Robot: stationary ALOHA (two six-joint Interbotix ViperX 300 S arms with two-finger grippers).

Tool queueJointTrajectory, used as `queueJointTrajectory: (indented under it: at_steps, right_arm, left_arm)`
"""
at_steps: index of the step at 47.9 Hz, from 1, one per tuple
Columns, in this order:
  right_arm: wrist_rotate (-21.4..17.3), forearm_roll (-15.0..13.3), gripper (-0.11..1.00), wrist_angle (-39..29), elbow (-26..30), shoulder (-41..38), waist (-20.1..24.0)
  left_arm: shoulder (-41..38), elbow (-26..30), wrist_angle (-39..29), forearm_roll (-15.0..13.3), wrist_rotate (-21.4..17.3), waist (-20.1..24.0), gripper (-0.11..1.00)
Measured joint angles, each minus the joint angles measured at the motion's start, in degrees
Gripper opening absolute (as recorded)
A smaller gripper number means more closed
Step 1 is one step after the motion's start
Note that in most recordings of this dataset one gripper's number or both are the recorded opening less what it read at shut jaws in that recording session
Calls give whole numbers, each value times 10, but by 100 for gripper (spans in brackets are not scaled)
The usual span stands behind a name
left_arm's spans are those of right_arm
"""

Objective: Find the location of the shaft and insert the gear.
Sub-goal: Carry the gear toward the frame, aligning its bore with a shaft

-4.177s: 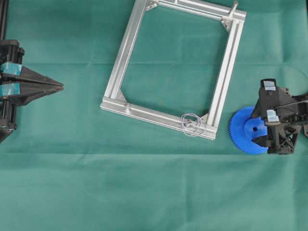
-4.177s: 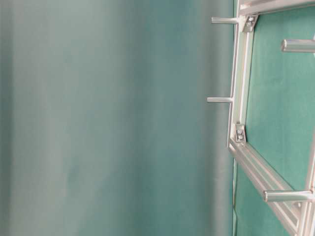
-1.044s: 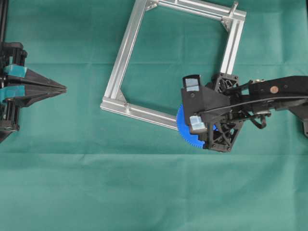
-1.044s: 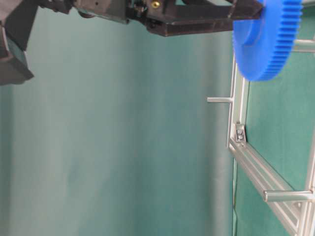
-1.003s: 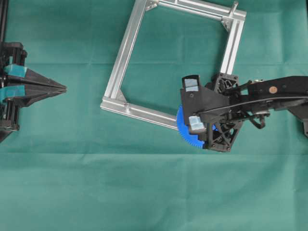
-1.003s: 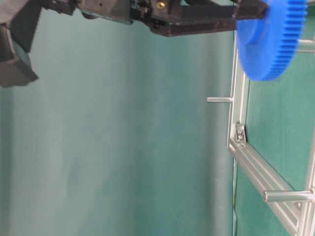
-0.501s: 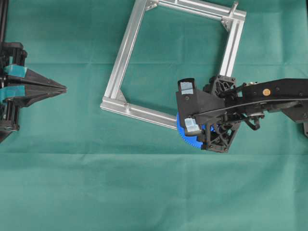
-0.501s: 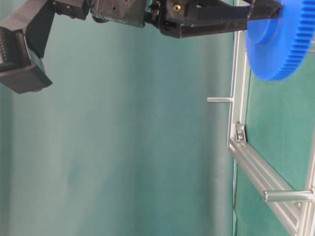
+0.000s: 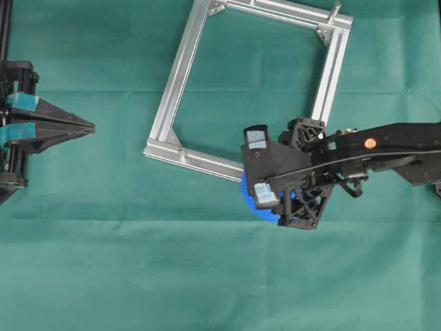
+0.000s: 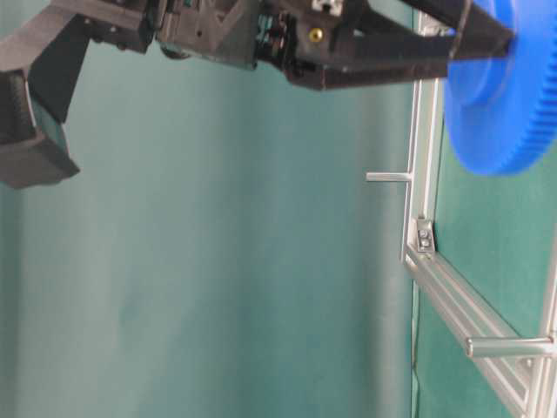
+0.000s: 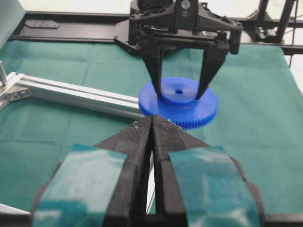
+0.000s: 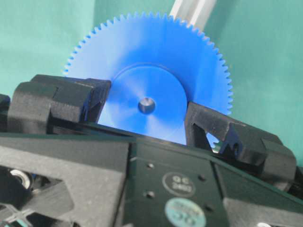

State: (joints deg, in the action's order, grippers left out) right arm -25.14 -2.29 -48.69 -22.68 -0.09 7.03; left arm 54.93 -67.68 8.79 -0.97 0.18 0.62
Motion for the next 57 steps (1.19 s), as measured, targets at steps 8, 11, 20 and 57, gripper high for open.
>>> queueJointTrajectory:
  at_steps: [8, 11, 20, 57]
  right_arm:
    - [0, 0, 70, 0, 12, -11, 4]
    - [2, -1, 70, 0, 13, -11, 4]
    - [3, -27, 70, 0, 13, -12, 4]
    - [2, -90, 70, 6, 7, -13, -48]
  left_arm:
    - [0, 0, -1, 0, 0, 0, 1]
    - [1, 0, -2, 0, 0, -1, 1]
    - [0, 0, -2, 0, 0, -1, 1]
    - [0, 0, -2, 0, 0, 0, 1]
